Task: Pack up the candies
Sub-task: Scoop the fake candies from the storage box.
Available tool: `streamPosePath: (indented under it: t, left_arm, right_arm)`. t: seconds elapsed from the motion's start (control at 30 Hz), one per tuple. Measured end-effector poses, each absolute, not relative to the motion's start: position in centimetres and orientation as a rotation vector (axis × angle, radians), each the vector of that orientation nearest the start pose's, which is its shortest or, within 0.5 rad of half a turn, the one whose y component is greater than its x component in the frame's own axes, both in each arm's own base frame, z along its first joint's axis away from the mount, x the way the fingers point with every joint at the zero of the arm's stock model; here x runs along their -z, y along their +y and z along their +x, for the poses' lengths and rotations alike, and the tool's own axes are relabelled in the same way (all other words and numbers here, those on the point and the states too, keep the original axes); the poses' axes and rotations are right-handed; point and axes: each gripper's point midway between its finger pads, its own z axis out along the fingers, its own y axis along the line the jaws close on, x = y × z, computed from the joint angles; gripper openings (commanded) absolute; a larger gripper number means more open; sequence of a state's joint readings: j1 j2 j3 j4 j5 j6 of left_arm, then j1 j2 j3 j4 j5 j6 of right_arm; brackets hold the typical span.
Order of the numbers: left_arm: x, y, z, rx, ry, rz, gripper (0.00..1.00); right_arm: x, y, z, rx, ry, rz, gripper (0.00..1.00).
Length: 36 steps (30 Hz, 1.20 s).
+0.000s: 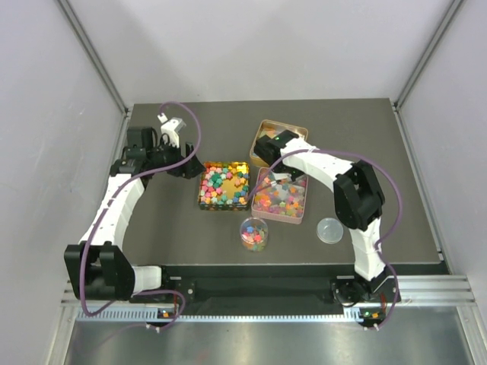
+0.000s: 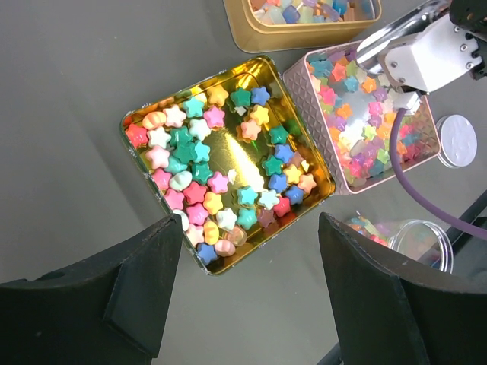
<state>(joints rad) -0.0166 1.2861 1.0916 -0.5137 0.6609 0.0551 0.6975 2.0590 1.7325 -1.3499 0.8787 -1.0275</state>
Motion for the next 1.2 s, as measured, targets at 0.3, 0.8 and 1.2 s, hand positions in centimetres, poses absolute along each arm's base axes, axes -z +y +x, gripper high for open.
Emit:
streamPosePath:
  t: [0.3, 0.8, 1.2]
  left_arm:
    - [-20.4, -11.3, 33.4, 0.73, 2.136, 0.427, 0.77]
    - [-20.9, -11.2, 32.2, 0.724, 2.112, 0.432, 0.77]
    - [-22.1, -11.2, 30.4, 0.71, 2.071, 0.443, 0.77]
  right_arm:
    - [-19.3, 9.5, 36.9, 1.569, 1.87, -2.367, 0.0]
    - [-17.3, 12.2, 34.9, 1.711, 1.737, -2.376, 0.0]
    - [-16.6, 12.8, 35.0, 1.806, 1.727, -2.316, 0.0]
